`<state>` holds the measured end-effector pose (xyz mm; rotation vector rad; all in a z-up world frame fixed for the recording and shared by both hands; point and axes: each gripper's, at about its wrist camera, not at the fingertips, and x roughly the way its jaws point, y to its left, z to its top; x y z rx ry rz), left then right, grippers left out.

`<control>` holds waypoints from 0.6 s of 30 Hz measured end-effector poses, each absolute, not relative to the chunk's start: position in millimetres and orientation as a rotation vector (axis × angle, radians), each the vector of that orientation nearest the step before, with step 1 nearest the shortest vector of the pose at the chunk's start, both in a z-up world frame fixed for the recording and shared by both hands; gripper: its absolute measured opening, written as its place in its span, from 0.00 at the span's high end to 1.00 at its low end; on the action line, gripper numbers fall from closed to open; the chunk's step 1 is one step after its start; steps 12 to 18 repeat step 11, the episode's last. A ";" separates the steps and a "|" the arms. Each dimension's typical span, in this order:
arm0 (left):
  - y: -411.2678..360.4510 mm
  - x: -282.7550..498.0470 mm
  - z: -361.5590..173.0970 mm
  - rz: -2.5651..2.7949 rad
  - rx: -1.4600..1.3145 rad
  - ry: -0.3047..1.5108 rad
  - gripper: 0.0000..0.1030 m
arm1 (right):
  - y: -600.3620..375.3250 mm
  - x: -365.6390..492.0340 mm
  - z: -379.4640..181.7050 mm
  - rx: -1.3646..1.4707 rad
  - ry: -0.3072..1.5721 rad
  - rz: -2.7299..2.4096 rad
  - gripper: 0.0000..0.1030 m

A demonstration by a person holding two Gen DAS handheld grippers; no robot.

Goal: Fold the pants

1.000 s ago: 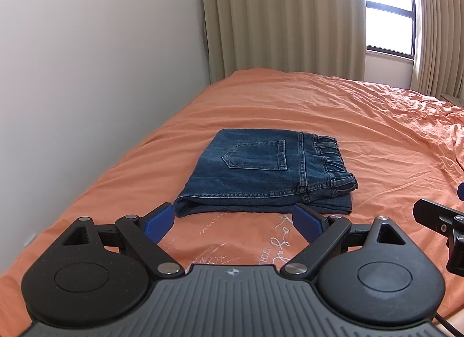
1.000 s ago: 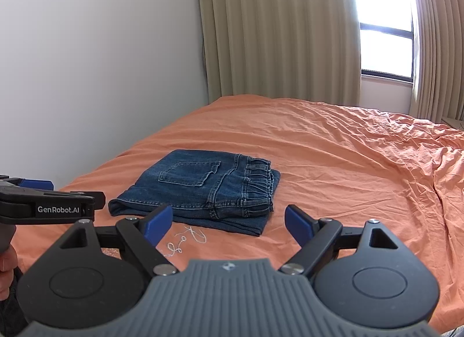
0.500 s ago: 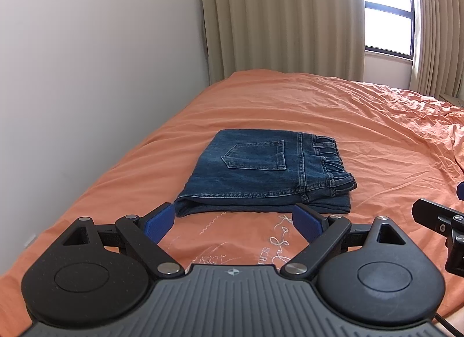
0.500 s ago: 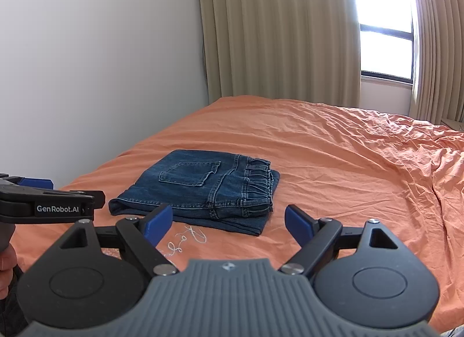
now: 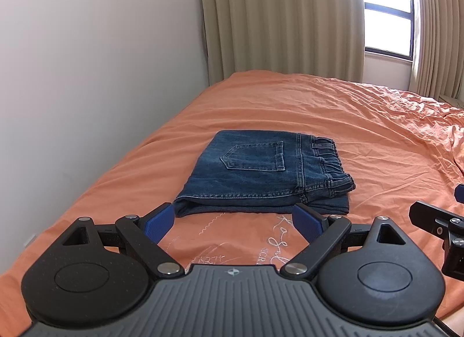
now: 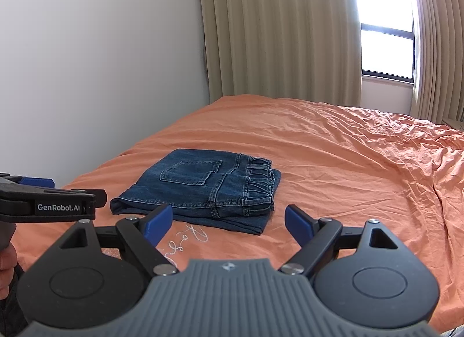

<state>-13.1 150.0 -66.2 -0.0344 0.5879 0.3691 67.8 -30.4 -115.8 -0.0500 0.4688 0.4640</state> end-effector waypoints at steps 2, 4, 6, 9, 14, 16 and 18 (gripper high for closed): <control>149.6 -13.3 -66.2 0.367 -0.035 0.588 0.00 | -30.4 68.0 -115.7 -0.050 0.468 0.463 0.21; 149.5 -13.3 -66.2 0.366 -0.035 0.587 0.00 | -30.8 67.9 -115.9 -0.050 0.468 0.463 0.21; 148.7 -12.9 -65.9 0.367 -0.035 0.588 0.00 | -31.3 67.8 -115.9 -0.049 0.465 0.461 0.21; 148.2 -12.9 -65.6 0.366 -0.037 0.588 0.00 | -32.5 67.6 -116.1 -0.047 0.467 0.457 0.21; 146.3 -12.5 -65.4 0.358 -0.034 0.591 0.00 | -33.1 67.6 -116.2 -0.046 0.468 0.456 0.21; 146.3 -12.5 -65.4 0.358 -0.034 0.591 0.00 | -33.1 67.6 -116.2 -0.046 0.468 0.456 0.21; 146.3 -12.5 -65.4 0.358 -0.034 0.591 0.00 | -33.1 67.6 -116.2 -0.046 0.468 0.456 0.21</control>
